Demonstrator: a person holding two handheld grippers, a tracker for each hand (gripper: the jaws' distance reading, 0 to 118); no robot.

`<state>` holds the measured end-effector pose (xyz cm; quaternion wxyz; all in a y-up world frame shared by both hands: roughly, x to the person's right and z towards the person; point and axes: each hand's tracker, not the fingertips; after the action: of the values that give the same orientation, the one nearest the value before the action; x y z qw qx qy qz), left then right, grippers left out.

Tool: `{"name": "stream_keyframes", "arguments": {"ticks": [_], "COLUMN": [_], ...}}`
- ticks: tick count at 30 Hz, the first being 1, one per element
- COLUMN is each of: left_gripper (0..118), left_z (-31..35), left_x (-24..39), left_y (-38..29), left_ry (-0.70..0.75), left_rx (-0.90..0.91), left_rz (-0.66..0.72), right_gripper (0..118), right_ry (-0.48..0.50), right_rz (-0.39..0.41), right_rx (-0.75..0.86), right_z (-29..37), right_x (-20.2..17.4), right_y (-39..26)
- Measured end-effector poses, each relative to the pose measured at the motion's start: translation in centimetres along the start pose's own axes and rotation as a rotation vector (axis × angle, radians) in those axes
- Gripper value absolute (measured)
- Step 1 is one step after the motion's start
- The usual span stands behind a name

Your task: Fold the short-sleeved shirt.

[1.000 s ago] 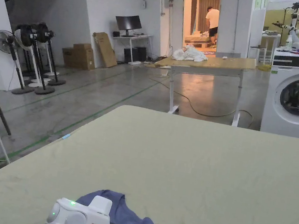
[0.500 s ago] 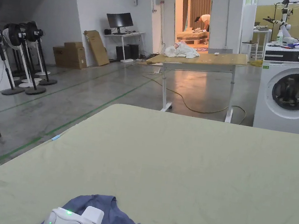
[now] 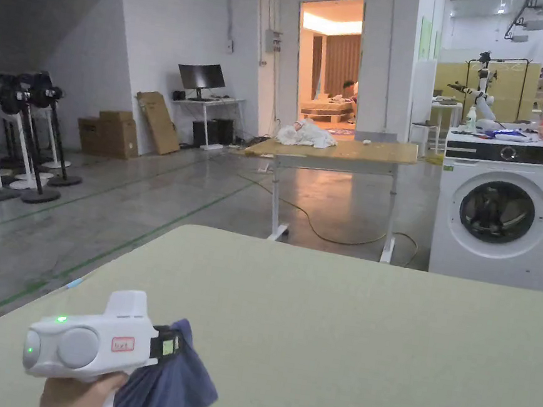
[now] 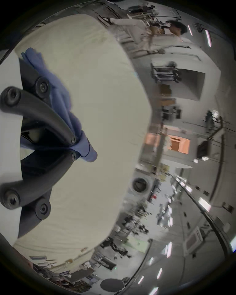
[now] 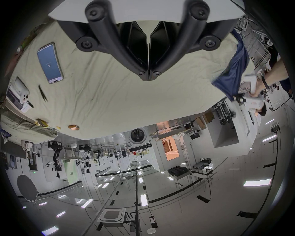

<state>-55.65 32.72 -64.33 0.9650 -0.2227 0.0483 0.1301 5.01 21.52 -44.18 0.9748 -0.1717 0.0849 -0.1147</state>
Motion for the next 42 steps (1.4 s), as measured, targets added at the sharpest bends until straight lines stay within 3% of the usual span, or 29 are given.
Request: {"name": "stream_keyframes", "arguments": {"ticks": [5,10,18,21,25,30,32,33,34,35,38,42], "left_gripper": [0,0,0,0,0,1,24,53,74,84,87,87], "left_z": [0.2,-2.2,-2.8,-1.4,3.1,5.3,5.1,5.2,5.8,6.6,10.4,16.2], "left_x": [10.6,21.7,38.7,40.8,43.3,43.1,42.6,42.2,41.4,40.7,36.1,30.1], "left_y": [3.1,0.7,-15.4,-21.8,-30.2,-33.5,-32.6,-31.9,-30.6,-29.5,-24.5,-18.3], "left_ry": [-0.170,-0.407,-0.806,-0.903,-0.918,-0.925,-0.920,-0.917,-0.930,-0.926,-0.891,-0.738], "left_rx": [0.035,-0.002,-0.291,-0.441,-0.467,-0.518,-0.512,-0.503,-0.455,-0.398,-0.180,0.075], "left_rz": [-0.178,-0.232,-0.270,-0.171,-0.346,-0.306,-0.310,-0.329,-0.364,-0.396,-0.497,-0.506], "right_gripper": [0,0,0,0,0,0,0,0,0,0,0,0], "right_ry": [-0.021,-0.067,-0.183,-0.215,-0.229,-0.207,-0.189,-0.171,-0.152,-0.137,-0.092,-0.040], "right_rz": [-0.064,-0.023,-0.030,-0.025,-0.046,-0.053,-0.038,-0.033,-0.026,-0.019,0.015,0.045], "right_rx": [0.026,0.056,0.089,0.076,0.068,0.036,0.036,0.040,0.044,0.050,0.075,0.120], "right_z": [1.4,3.8,7.9,8.8,9.2,8.2,7.7,7.6,7.4,7.2,6.3,4.8], "right_x": [1.2,1.8,3.9,4.2,5.0,4.7,4.1,3.9,3.7,3.4,3.0,2.0], "right_y": [-0.2,0.2,0.1,-0.1,-0.8,-1.3,-1.1,-1.0,-0.8,-0.6,0.3,1.8]}}
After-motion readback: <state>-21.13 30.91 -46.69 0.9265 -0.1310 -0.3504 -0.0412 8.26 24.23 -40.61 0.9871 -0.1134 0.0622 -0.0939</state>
